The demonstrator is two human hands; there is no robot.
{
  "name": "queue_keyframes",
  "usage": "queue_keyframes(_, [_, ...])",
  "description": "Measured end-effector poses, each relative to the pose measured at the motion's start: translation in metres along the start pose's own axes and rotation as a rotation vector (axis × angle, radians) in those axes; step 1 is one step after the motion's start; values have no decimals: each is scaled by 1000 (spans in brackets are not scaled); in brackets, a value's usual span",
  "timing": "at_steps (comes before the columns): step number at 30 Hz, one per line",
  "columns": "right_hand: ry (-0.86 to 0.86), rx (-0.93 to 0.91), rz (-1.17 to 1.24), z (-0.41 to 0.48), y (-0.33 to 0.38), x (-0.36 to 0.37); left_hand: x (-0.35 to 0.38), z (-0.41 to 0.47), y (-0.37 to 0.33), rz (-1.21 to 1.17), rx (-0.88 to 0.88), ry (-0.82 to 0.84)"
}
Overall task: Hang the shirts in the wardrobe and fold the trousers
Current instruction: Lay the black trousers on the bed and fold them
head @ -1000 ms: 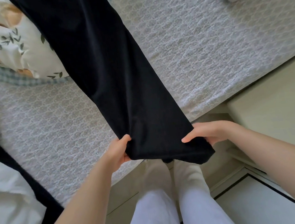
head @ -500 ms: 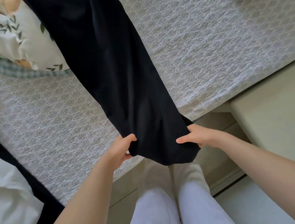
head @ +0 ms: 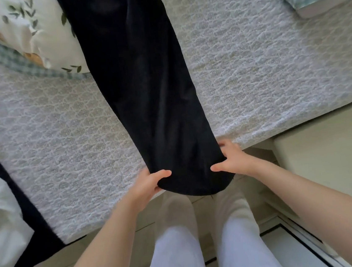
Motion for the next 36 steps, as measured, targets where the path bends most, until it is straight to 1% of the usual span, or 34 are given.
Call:
queue_keyframes(2, [147,19,242,-2,7,1,5,-2,5,115,-7,18])
queue_keyframes(4, [256,12,292,-10,12,-1,10,-6,8,189,-12,18])
queue_keyframes(6, [308,13,278,-17,10,-10,20,-13,9,219,-14,21])
queue_keyframes(8, [338,4,284,-27,7,-23,27,-19,9,237,-4,-2])
queue_keyframes(11, [341,-37,243,-40,7,-45,37,-31,5,176,10,-71])
queue_keyframes(12, [322,-55,219,-43,9,-51,41,-34,5,132,10,-104])
queue_keyframes(14, [230,-82,145,-45,10,-64,52,-38,5,25,21,-159])
queue_keyframes(16, [103,-106,-15,-42,6,-78,58,-41,6,-35,43,-258])
queue_keyframes(18, [45,-97,-191,-37,-4,-84,60,-37,9,-3,83,-358])
queue_keyframes(19, [56,-72,-253,-34,-11,-84,61,-32,15,31,95,-390])
queue_keyframes(21, [145,-13,-302,-31,-25,-74,62,-24,30,112,73,-458])
queue_keyframes(24, [310,5,-161,-37,-26,-52,62,-15,44,309,30,-549])
queue_keyframes(25, [335,-5,-108,-38,-25,-46,60,-15,46,395,41,-625])
queue_keyframes(27, [346,-25,-38,-40,-25,-40,60,-29,39,560,121,-851])
queue_keyframes(28, [344,-34,-9,-40,-26,-38,63,-38,35,569,179,-943])
queue_keyframes(29, [336,-38,19,-41,-29,-38,66,-46,33,511,242,-987])
queue_keyframes(31, [327,-22,72,-45,-38,-40,68,-51,40,245,307,-954])
queue_keyframes(32, [322,-4,90,-48,-43,-43,67,-53,45,97,291,-917])
queue_keyframes(34, [340,62,83,-57,-52,-42,58,-60,50,-125,278,-906])
queue_keyframes(36, [417,159,62,-64,-63,-33,46,-62,56,-235,249,-906])
Point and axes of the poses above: each hand's wrist, its own z-axis towards the middle knuckle, its own x-axis out of the palm, y = z × x, the point moved 7 cm from there along z, towards the middle knuckle, and after that the axes turned 6 degrees about z, right-handed, at the moved point
